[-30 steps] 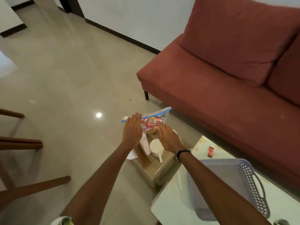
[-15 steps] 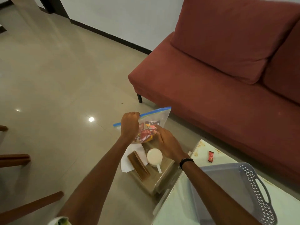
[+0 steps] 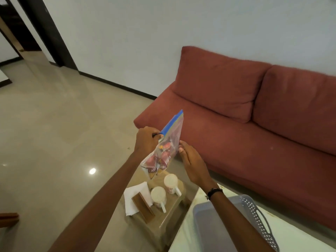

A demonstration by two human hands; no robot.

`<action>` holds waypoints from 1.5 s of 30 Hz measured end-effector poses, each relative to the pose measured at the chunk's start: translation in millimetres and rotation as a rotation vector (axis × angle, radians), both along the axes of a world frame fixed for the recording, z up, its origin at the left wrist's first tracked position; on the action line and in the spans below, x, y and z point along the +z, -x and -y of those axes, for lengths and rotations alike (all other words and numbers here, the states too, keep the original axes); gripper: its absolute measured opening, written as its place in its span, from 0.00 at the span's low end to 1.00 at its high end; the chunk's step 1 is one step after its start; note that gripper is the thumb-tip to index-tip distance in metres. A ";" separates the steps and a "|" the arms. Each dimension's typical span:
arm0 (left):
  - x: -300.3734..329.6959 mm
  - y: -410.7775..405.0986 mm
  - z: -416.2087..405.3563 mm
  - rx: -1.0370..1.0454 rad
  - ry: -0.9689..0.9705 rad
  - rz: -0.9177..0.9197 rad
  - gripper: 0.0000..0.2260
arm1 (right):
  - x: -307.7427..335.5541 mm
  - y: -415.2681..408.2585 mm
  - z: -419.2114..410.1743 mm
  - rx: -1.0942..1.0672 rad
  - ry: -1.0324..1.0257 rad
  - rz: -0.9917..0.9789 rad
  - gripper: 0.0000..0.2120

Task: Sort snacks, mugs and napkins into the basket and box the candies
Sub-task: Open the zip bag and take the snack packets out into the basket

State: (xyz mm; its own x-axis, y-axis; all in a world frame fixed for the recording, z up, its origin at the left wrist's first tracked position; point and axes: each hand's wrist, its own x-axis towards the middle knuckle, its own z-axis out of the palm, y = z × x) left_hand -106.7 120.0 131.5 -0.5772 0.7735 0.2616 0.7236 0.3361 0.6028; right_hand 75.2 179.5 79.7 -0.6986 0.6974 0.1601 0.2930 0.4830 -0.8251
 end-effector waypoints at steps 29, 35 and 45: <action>32.4 -506.6 37.2 -0.214 -0.013 0.033 0.11 | 100.4 -510.1 55.3 -0.159 0.299 0.217 0.01; 8.9 -573.2 47.0 -0.016 0.295 0.640 0.29 | 80.6 -516.2 83.5 -0.366 0.109 0.279 0.03; -8.3 -574.2 61.6 -0.030 0.362 1.023 0.07 | 58.7 -527.0 110.9 -0.316 0.485 0.132 0.11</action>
